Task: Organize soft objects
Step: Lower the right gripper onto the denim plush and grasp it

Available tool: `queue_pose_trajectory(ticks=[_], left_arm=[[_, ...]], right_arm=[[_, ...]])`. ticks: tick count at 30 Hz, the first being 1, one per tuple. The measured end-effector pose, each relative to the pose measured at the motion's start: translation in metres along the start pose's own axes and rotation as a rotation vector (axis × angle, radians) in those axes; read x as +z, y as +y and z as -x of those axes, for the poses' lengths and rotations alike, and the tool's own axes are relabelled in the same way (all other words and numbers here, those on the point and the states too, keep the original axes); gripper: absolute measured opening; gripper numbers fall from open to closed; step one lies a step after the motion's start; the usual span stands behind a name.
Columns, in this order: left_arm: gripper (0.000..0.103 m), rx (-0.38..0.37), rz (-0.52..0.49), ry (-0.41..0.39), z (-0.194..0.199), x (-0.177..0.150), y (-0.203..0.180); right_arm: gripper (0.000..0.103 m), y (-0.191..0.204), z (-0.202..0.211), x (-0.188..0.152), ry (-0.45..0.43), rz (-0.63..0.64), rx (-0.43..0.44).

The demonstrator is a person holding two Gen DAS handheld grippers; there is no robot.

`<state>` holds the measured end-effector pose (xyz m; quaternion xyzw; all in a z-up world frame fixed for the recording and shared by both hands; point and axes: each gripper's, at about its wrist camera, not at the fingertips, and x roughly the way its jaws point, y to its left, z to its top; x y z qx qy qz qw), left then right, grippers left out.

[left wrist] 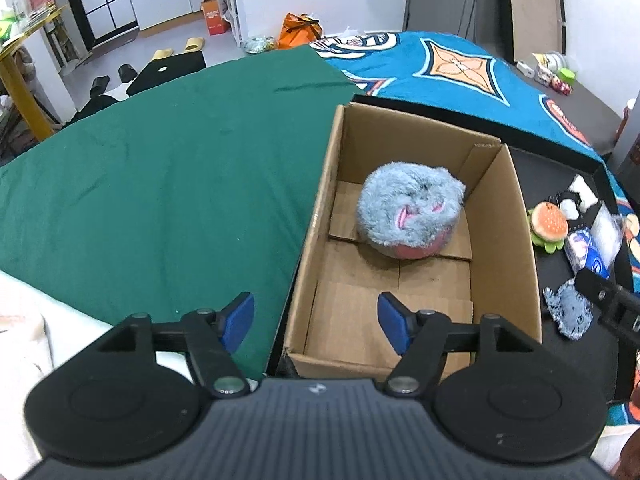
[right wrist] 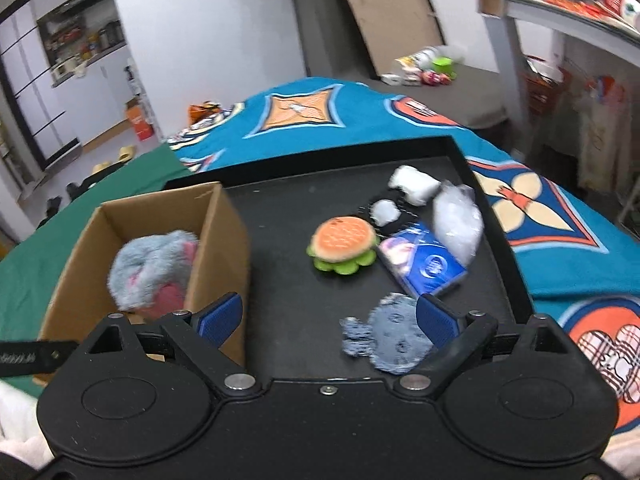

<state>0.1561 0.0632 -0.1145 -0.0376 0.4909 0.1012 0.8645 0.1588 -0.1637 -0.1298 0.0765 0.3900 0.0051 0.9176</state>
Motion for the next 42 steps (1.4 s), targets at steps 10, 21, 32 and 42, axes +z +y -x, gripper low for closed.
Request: queue_pose_trajectory(ticks=[10,21,32,42], left_arm=[[0.067,0.028,-0.061,0.024,-0.007,-0.001,-0.023],[0.068,0.132,-0.132,0.032,-0.016,0.0,-0.042],[0.076,0.181,-0.158,0.049,-0.022,0.001,-0.053],[0.076,0.181,-0.157,0.048,-0.021,0.001,-0.053]], right_arm=[[0.092,-0.03,-0.027,-0.004,0.045,-0.057,-0.087],[0.07,-0.047,-0.053,-0.012,0.132,-0.103,-0.077],[0.038,-0.051,-0.069,-0.016,0.176,-0.106,-0.075],[0.022,-0.056,-0.058,-0.009,0.142,-0.142,-0.059]])
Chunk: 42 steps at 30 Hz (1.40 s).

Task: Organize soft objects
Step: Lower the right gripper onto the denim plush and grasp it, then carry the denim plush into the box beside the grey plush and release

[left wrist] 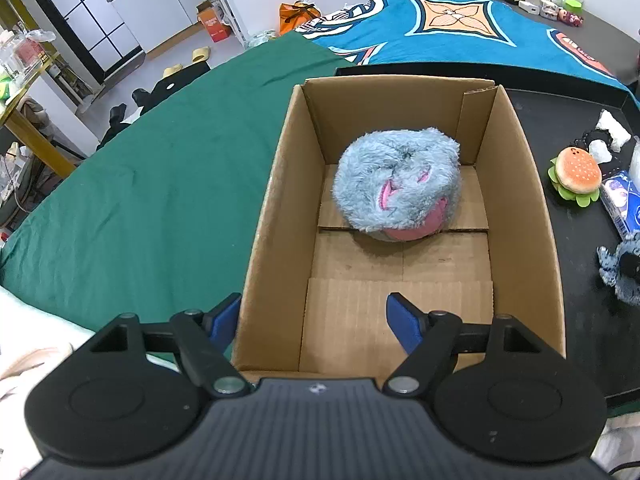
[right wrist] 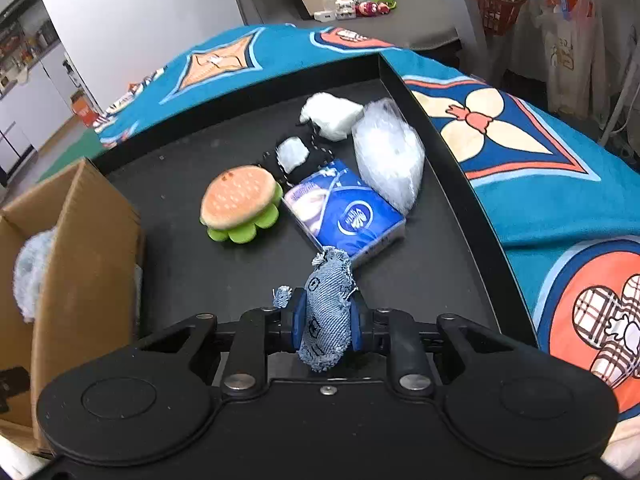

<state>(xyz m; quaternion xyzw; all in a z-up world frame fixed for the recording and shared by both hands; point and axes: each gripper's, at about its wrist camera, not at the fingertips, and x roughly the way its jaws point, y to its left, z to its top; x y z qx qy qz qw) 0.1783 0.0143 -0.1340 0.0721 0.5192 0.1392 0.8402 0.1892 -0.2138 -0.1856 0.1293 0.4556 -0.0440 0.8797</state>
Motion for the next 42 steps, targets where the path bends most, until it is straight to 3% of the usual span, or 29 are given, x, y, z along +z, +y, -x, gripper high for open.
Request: queue_pose_trajectory(ticks=[15,21,31,38,42], left_arm=[[0.076,-0.013,0.041,-0.023,0.006,-0.005,0.025],[0.076,-0.037,0.075,-0.028,0.009,-0.009,0.037],[0.076,-0.11,0.113,-0.053,0.011,-0.015,0.053],[0.068,-0.169,0.127,-0.08,0.014,-0.019,0.058],[0.056,-0.218,0.145,-0.082,0.011,-0.021,0.062]], right_arm=[[0.022,0.014,0.042,0.016,-0.108,0.014,0.11],[0.022,0.024,0.058,0.02,-0.204,0.076,0.147],[0.022,0.043,0.075,0.018,-0.27,0.142,0.221],[0.022,0.063,0.086,0.015,-0.293,0.174,0.243],[0.022,0.075,0.087,0.012,-0.288,0.194,0.26]])
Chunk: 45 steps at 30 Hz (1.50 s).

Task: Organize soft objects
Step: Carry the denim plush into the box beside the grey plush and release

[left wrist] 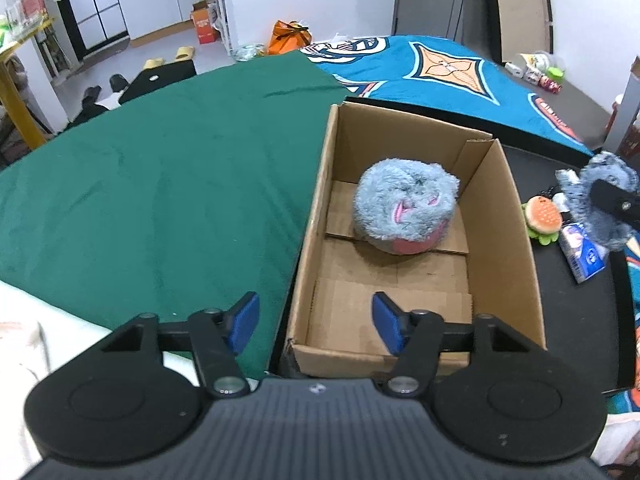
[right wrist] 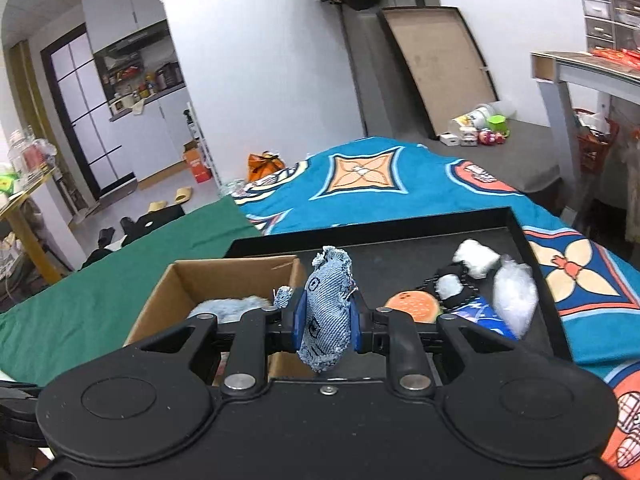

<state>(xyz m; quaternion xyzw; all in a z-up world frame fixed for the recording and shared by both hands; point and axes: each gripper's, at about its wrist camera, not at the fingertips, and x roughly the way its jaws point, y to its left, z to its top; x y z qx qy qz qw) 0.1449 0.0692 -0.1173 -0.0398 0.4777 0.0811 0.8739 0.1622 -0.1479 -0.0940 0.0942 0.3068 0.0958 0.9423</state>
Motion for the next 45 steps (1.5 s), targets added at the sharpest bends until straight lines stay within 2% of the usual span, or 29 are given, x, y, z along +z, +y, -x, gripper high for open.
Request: queue_pose_trajectory(ticks=[2,4,7,11,16,25,28,32,35,38,40,42,45], left_arm=[[0.05,-0.018,0.013,0.005,-0.003,-0.001,0.004],[0.039,-0.038,0.026,0.01,-0.005,-0.002,0.007],[0.028,-0.059,0.047,0.02,-0.01,-0.003,0.014],[0.024,-0.077,0.076,0.014,-0.012,-0.005,0.02],[0.013,-0.095,0.124,0.008,-0.015,-0.004,0.03],[0.014,-0.12,0.162,0.006,-0.016,-0.005,0.038],[0.014,-0.127,0.175,0.006,-0.016,-0.005,0.04],[0.014,-0.139,0.19,0.014,-0.016,-0.004,0.043],[0.015,-0.142,0.195,0.021,-0.016,-0.003,0.044],[0.015,-0.144,0.2,0.031,-0.016,-0.002,0.045],[0.016,-0.143,0.202,0.031,-0.014,-0.001,0.046],[0.017,-0.134,0.199,0.023,-0.012,0.0,0.044],[0.018,-0.126,0.192,0.025,-0.01,0.003,0.042]], right_arm=[[0.022,0.006,0.001,0.0,-0.011,0.002,0.005],[0.022,0.012,0.001,0.001,-0.015,0.014,0.024],[0.022,0.023,0.0,0.001,-0.018,0.036,0.039],[0.022,0.039,-0.008,0.001,0.008,0.076,0.055],[0.022,0.061,-0.016,-0.001,0.07,0.144,0.092],[0.023,0.098,-0.023,-0.004,0.173,0.222,0.156],[0.024,0.105,-0.026,0.001,0.211,0.201,0.184],[0.031,0.112,-0.03,0.011,0.255,0.162,0.23],[0.047,0.114,-0.034,0.015,0.288,0.17,0.252],[0.049,0.11,-0.034,0.021,0.311,0.198,0.255],[0.05,0.103,-0.034,0.025,0.322,0.211,0.247],[0.06,0.095,-0.033,0.029,0.33,0.225,0.226],[0.066,0.082,-0.031,0.032,0.332,0.249,0.193]])
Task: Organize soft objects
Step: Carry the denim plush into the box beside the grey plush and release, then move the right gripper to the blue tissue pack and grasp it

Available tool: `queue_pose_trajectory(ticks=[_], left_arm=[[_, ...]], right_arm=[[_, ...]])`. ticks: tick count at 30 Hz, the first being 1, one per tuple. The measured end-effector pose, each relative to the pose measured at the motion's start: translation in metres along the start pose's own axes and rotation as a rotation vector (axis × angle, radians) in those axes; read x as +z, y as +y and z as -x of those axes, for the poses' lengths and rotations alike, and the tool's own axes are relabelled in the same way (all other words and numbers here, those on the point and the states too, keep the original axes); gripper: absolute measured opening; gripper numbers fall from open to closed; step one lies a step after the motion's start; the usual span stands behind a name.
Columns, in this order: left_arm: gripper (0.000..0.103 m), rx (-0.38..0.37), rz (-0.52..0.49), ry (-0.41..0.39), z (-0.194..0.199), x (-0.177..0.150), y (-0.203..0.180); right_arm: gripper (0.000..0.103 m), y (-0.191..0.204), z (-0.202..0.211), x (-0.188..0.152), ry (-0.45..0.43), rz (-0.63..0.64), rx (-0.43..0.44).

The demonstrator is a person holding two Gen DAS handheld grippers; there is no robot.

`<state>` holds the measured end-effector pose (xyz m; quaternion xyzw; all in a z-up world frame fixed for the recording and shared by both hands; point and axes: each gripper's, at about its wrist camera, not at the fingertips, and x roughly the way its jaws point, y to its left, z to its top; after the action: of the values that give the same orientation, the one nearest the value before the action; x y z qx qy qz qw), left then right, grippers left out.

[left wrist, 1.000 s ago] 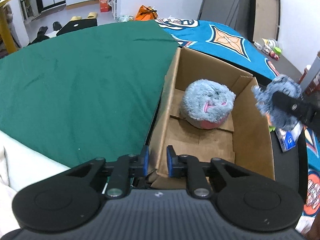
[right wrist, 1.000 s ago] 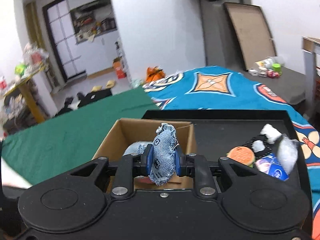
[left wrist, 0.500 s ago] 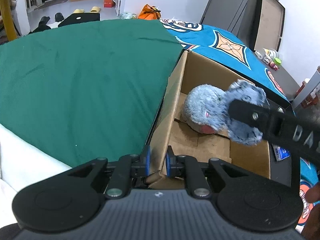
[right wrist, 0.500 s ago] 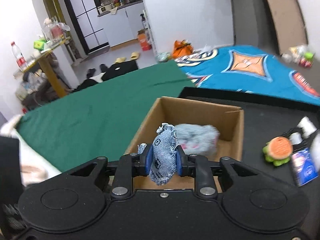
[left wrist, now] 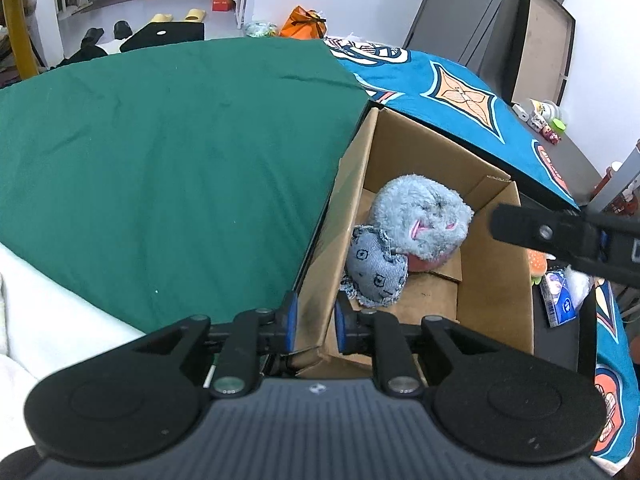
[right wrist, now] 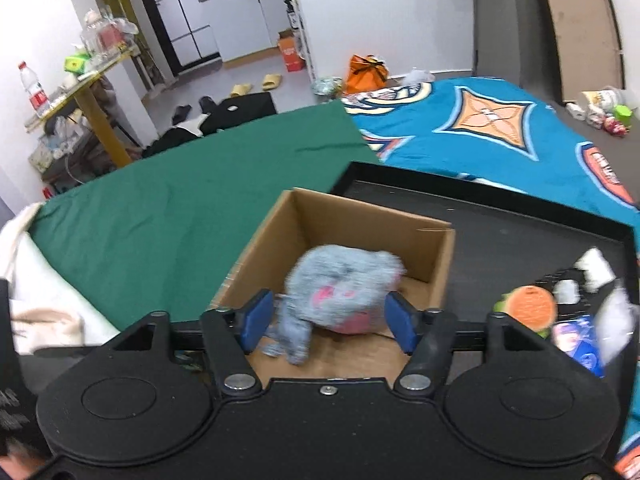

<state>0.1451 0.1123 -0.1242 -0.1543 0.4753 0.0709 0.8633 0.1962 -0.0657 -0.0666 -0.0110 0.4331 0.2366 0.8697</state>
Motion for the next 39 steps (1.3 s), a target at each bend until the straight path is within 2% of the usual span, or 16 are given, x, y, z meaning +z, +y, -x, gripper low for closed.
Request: queue_pose_trajectory(ticks=[3,5,7,12,18,34,39], left_arm=[[0.021,0.006,-0.007,0.009,0.0,0.003,-0.004],[0.025,0.017,-0.018,0.008,0.0,0.005,-0.008],[0.035,0.029,-0.027,0.006,0.0,0.005,-0.011],[0.044,0.062,-0.055,0.01,0.0,0.008,-0.019],[0.054,0.111,-0.102,0.017,-0.002,0.011,-0.032],[0.057,0.24,-0.182,0.062,-0.017,0.009,-0.063],[0.057,0.294,-0.206,0.078,-0.023,0.009,-0.074]], right_arm=[[0.071,-0.013,0.004,-0.003,0.008,0.005,-0.037],[0.076,-0.021,0.005,-0.006,0.013,0.004,-0.046],[0.081,-0.028,0.006,-0.009,0.015,0.009,-0.07],[0.091,-0.046,0.006,-0.017,-0.008,0.008,-0.107],[0.092,-0.068,0.001,-0.019,-0.027,-0.007,-0.149],[0.092,-0.128,-0.001,-0.031,-0.019,-0.123,-0.193],[0.092,-0.14,-0.003,-0.033,-0.034,-0.117,-0.216]])
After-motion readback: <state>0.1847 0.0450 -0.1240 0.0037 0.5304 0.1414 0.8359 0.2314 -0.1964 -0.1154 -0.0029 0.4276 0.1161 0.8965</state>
